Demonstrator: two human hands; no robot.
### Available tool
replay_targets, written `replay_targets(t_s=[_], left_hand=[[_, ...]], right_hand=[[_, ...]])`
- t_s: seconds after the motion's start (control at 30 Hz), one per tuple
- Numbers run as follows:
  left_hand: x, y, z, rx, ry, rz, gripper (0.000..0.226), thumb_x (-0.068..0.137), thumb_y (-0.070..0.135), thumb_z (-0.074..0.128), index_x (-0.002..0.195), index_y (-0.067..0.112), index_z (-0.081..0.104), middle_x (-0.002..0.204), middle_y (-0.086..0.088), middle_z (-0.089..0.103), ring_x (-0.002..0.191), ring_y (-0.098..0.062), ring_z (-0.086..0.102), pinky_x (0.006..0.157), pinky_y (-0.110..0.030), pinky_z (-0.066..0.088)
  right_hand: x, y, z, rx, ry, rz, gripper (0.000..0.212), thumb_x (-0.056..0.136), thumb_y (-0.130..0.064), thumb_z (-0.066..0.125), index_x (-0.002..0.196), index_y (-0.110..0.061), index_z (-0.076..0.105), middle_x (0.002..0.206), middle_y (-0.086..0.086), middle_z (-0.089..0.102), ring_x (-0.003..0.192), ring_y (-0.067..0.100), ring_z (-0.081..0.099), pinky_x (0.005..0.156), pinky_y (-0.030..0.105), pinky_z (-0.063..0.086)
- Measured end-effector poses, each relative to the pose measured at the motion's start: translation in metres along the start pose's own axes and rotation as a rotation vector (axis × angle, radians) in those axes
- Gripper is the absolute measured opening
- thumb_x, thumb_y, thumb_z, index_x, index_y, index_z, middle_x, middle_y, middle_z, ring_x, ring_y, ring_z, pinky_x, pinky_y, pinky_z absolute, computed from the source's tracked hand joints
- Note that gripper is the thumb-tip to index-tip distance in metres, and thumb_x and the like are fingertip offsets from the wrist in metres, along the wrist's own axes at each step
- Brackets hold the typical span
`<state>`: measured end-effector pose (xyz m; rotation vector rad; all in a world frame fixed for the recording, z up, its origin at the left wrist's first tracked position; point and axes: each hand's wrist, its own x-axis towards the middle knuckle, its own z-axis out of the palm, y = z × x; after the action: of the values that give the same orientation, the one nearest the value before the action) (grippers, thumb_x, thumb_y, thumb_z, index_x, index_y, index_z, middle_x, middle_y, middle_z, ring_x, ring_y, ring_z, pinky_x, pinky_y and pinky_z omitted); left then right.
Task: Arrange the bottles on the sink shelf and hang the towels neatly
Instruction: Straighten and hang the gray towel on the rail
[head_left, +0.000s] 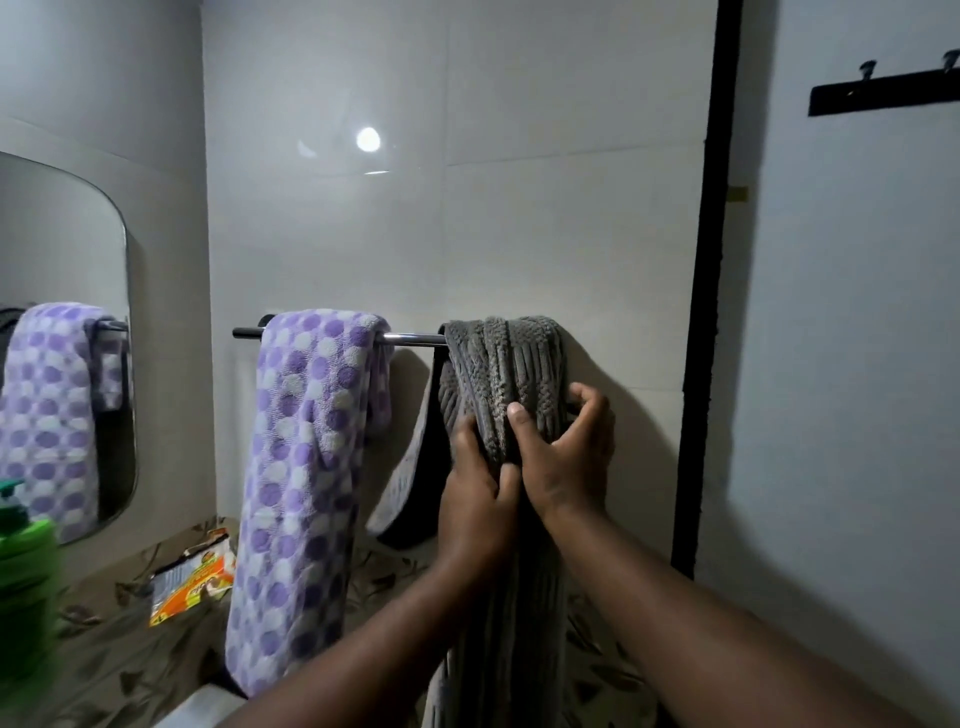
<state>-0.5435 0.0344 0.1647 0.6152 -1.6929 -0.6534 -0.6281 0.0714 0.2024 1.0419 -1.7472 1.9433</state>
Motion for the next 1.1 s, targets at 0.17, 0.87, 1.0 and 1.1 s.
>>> replay_targets(t_s=[0.17, 0.87, 1.0, 1.1], left_hand=[[-0.044, 0.007, 0.006, -0.001, -0.034, 0.07, 0.072, 0.087, 0.035, 0.054, 0.154, 0.022, 0.029, 0.123, 0.002, 0.071, 0.102, -0.026, 0.07, 0.073, -0.036, 0.051], [-0.109, 0.019, 0.046, 0.271, -0.831, 0.254, 0.075, 0.092, 0.076, 0.018, 0.154, 0.035, 0.029, 0.139, -0.009, 0.06, 0.119, -0.025, 0.062, 0.089, -0.033, 0.05], [-0.08, 0.026, 0.034, 0.364, -0.297, 0.813, 0.029, 0.094, 0.057, 0.049, 0.104, 0.03, 0.057, 0.094, 0.008, 0.06, 0.079, -0.017, 0.062, 0.054, -0.032, 0.054], [-0.051, 0.04, 0.033, 0.36, -0.034, 0.753, 0.043, 0.086, 0.052, 0.056, 0.118, 0.025, 0.053, 0.099, 0.0, 0.07, 0.085, -0.017, 0.069, 0.067, -0.026, 0.054]], right_hand=[[-0.008, -0.007, -0.018, -0.118, -0.14, -0.19, 0.036, 0.08, -0.053, 0.073, 0.095, -0.023, 0.061, 0.095, -0.002, 0.062, 0.091, 0.02, 0.06, 0.078, 0.034, 0.05], [-0.015, 0.045, -0.112, -0.062, 0.084, 0.171, 0.02, 0.081, -0.018, 0.075, 0.084, -0.019, 0.055, 0.076, 0.0, 0.065, 0.072, 0.027, 0.063, 0.065, 0.038, 0.053], [0.004, 0.041, -0.146, -0.118, 0.069, 0.194, 0.017, 0.079, -0.024, 0.074, 0.078, -0.022, 0.057, 0.073, -0.002, 0.069, 0.071, 0.026, 0.064, 0.063, 0.037, 0.052], [0.011, 0.023, -0.152, -0.169, -0.007, 0.091, 0.02, 0.073, -0.028, 0.077, 0.071, -0.02, 0.059, 0.062, -0.002, 0.064, 0.062, 0.021, 0.059, 0.055, 0.032, 0.043]])
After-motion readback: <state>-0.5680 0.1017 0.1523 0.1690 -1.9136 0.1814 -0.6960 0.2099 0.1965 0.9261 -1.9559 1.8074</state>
